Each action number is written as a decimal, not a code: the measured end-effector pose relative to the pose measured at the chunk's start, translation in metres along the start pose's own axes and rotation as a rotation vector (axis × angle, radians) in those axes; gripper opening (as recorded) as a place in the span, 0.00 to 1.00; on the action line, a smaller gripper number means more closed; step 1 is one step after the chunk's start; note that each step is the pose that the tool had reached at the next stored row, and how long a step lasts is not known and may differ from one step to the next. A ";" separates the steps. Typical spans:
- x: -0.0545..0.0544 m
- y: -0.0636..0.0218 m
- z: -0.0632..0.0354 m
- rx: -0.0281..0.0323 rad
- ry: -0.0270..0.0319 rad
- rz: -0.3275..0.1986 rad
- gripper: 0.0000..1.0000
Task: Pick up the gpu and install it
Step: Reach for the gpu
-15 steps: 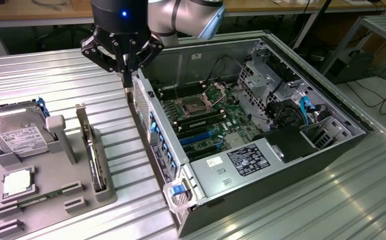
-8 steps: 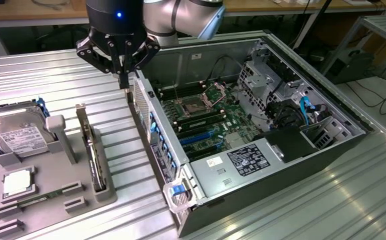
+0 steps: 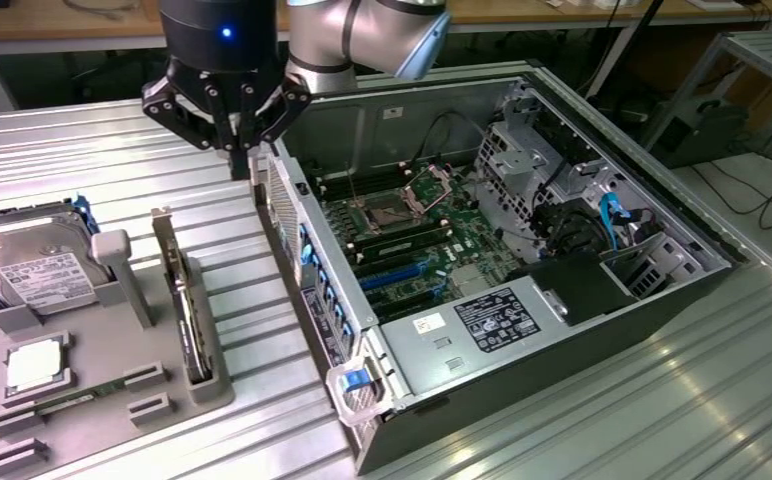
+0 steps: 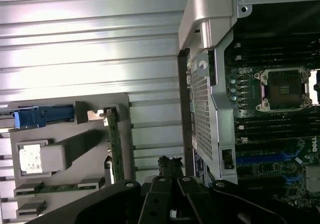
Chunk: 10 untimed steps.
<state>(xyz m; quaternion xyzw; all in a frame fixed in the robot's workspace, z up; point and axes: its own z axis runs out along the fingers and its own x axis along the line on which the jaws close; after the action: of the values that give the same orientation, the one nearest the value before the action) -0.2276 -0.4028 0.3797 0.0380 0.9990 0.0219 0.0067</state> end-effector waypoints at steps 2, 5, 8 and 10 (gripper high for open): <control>0.002 -0.0003 0.0003 -0.0001 0.0002 0.000 0.11; 0.004 -0.0006 0.0005 0.0000 0.0006 0.000 0.11; 0.006 -0.0010 0.0009 0.0000 0.0010 0.000 0.11; 0.008 -0.0013 0.0011 0.0001 0.0013 0.000 0.11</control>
<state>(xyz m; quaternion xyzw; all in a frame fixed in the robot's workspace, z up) -0.2357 -0.4034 0.3784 0.0380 0.9990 0.0219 0.0061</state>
